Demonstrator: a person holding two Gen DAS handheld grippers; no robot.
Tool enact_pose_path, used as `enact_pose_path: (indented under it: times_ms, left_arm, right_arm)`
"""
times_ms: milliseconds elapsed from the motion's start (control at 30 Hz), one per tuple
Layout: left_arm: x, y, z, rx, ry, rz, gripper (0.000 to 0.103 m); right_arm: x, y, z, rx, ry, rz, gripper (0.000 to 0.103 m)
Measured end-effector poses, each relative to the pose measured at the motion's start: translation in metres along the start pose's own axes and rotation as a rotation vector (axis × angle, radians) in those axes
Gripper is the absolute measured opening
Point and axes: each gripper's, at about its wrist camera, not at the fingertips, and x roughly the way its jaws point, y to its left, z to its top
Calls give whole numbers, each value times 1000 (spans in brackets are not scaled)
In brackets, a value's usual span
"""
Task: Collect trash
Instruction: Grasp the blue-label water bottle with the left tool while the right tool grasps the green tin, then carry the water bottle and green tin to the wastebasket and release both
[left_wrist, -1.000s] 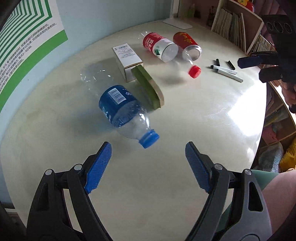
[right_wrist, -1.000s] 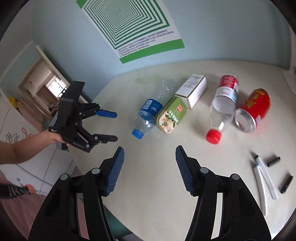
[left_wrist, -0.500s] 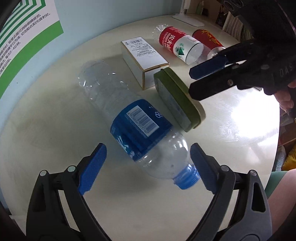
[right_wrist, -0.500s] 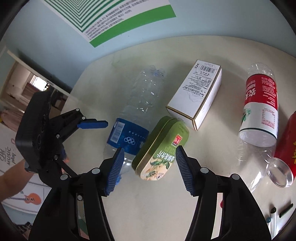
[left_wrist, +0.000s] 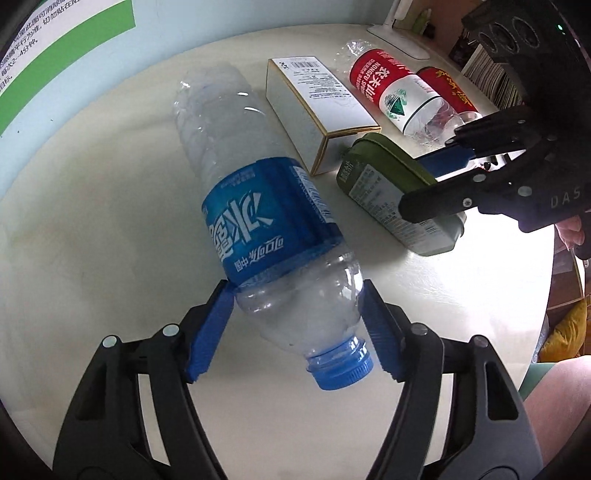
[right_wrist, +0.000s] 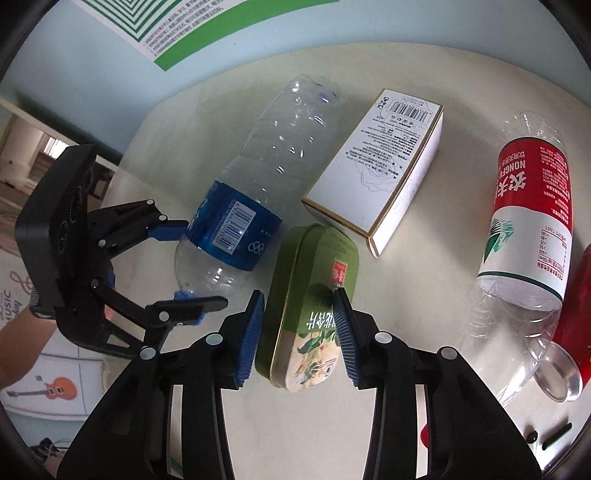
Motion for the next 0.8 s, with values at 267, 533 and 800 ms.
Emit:
enact_pose_path:
  times_ms: [267, 533, 800]
  left_arm:
    - [-3, 0, 20, -28, -42, 67, 96]
    - [6, 11, 30, -54, -12, 6, 70]
    - [-8, 7, 18, -42, -2, -14, 64]
  right_arm:
    - [-1, -7, -11, -51, 26, -80, 33]
    - [-8, -26, -21, -41, 31, -37, 24]
    - [-28, -40, -42, 0, 30, 16, 24]
